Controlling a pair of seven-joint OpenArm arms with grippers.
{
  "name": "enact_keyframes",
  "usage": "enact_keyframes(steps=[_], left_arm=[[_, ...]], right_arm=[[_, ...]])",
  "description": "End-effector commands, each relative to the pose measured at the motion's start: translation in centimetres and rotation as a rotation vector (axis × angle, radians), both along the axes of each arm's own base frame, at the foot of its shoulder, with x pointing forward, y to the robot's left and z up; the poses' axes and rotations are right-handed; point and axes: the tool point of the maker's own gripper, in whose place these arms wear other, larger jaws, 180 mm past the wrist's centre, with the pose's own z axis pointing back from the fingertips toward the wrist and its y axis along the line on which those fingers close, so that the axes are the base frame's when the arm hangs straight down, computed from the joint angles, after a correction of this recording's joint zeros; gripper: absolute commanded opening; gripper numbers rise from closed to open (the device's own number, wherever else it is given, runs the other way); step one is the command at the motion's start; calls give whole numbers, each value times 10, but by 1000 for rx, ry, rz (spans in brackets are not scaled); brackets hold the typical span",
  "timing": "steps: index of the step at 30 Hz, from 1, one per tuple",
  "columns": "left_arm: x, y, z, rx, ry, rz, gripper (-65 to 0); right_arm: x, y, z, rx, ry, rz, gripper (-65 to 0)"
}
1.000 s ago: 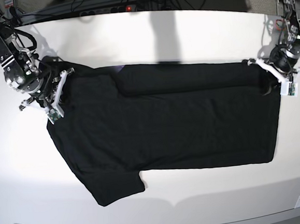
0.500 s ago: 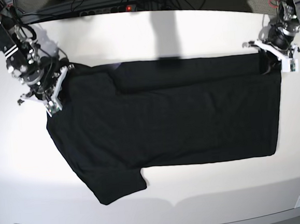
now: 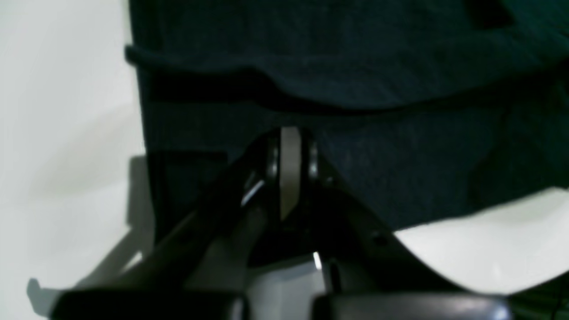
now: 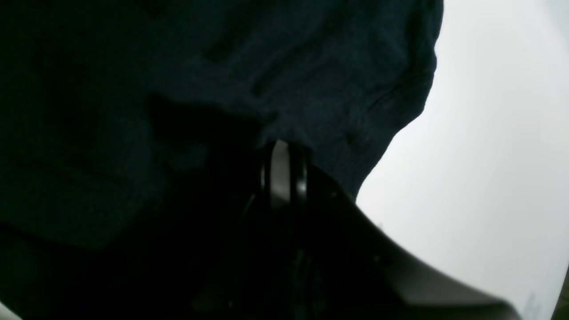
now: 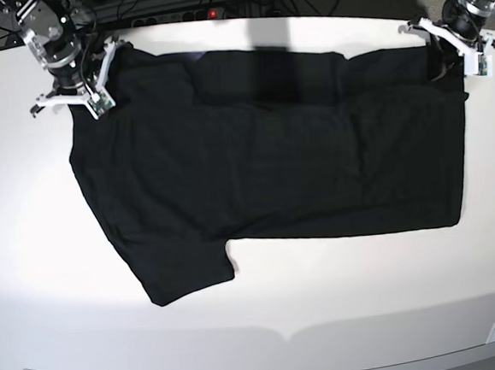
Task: Fold the T-shirt properly
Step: 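Fold the held shoulder edge over onto the shirt body with both grippers, then release and move both grippers to the shirt's hem corners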
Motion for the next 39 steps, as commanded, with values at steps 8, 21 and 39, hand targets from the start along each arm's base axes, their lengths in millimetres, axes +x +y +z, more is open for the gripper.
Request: enact_keyframes(steps=[8,21,39], left_arm=[[-21,10,8,15,22,-35,-650],[26,19,119,176,-266,-77,-650],[174,30,96,42,-219,-67,-420]], right_arm=[[-24,-30,9,-43,63,-74,-650],[32,-39,70,-31,-160,-112,-650],[92,-26,99,148,-223,-160,-304]])
